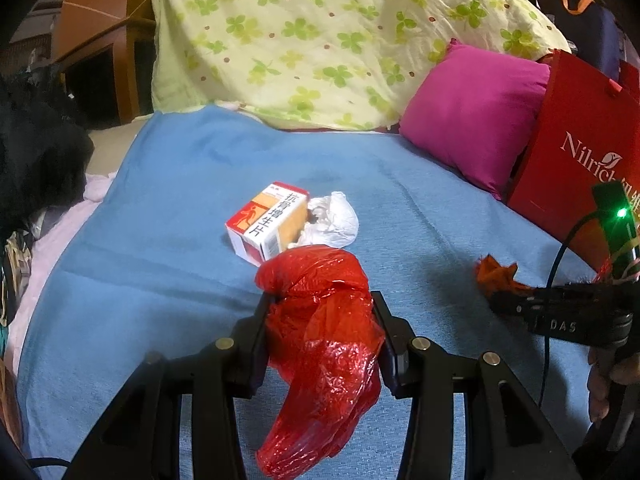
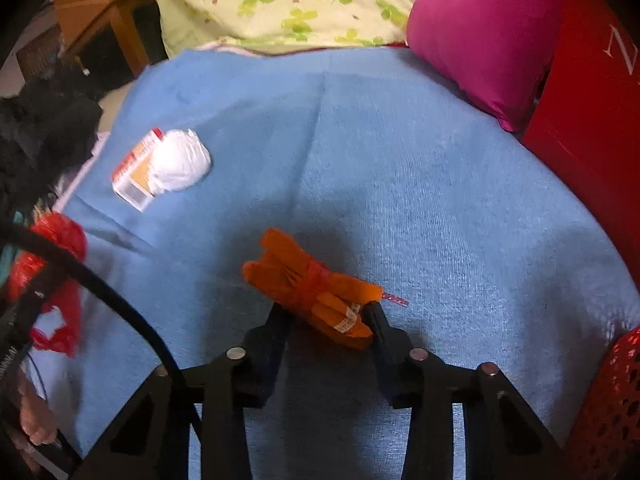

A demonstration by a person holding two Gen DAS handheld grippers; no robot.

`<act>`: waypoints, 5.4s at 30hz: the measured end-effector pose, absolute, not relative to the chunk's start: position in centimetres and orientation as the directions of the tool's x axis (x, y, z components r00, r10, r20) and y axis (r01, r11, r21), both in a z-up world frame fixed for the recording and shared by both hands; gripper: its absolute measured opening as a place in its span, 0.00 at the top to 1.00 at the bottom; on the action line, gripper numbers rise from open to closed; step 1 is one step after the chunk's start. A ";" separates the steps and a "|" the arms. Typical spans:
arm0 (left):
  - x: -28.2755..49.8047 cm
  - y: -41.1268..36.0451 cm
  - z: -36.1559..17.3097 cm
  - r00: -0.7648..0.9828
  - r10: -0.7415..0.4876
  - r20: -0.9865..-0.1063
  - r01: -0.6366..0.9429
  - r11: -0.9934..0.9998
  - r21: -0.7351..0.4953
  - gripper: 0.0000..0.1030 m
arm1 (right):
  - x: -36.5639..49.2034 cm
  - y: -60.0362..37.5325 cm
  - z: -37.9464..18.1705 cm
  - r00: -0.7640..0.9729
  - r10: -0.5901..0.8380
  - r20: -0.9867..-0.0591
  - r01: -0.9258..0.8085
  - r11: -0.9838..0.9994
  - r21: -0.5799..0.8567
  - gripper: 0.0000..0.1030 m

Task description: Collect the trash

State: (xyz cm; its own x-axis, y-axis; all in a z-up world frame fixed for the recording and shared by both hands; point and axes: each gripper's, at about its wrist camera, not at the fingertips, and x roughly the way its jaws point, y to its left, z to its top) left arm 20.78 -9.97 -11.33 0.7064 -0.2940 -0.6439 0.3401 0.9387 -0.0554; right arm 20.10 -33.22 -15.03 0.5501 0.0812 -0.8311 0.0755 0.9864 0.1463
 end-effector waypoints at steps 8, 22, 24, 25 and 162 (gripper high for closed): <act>20.1 -10.4 -10.9 0.713 -0.309 -0.629 0.359 0.932 -0.051 0.54 | 18.7 -32.9 -11.1 0.645 0.121 -0.754 0.033 0.982 0.186 0.61; 15.3 -14.2 -7.5 0.742 -0.293 -0.604 0.386 0.922 0.027 0.54 | 12.6 -34.3 -4.9 0.781 0.190 -0.595 -0.037 0.965 0.259 0.61; 14.5 -15.1 -6.7 0.748 -0.299 -0.593 0.398 0.917 0.039 0.54 | 11.3 -35.1 -4.3 0.799 0.184 -0.572 -0.030 0.963 0.269 0.61; 14.0 -15.5 -6.3 0.753 -0.299 -0.587 0.402 0.914 0.050 0.54 | 10.6 -35.6 -3.9 0.809 0.179 -0.560 -0.024 0.962 0.273 0.61; 5.4 -34.4 -2.9 0.551 -0.598 -0.583 0.713 0.700 -0.043 0.24 | -8.7 -56.2 -3.1 0.958 -0.133 -0.252 0.270 0.705 0.656 0.48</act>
